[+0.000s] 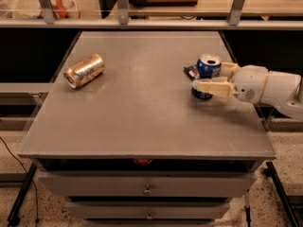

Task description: Knock pepsi can over

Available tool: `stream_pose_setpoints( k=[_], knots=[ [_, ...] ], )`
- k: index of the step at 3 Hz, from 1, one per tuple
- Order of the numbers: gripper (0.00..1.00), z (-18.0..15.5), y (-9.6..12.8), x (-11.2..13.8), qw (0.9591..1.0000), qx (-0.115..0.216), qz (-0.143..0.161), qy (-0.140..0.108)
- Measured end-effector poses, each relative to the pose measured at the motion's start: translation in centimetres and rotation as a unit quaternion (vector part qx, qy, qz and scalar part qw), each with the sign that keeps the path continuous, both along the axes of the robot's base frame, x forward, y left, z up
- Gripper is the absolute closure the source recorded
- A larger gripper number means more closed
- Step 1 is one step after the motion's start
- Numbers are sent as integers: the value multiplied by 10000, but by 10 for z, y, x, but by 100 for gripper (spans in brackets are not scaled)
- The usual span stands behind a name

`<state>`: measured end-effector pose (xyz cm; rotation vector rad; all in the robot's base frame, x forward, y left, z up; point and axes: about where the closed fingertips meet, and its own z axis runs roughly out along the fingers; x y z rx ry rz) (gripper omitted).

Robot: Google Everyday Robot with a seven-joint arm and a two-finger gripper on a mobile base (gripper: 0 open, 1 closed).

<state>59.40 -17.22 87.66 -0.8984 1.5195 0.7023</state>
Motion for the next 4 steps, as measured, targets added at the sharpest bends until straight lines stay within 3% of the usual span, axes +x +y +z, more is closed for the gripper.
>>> stream_pose_setpoints(
  k=[2,3,4],
  knots=[
    [88,-2,-4,-5,10000,-70,31,29],
    [100,19,-5,-5,9993,-279,130,-221],
    [100,52,-2,-5,9953,-689,317,-608]
  ],
)
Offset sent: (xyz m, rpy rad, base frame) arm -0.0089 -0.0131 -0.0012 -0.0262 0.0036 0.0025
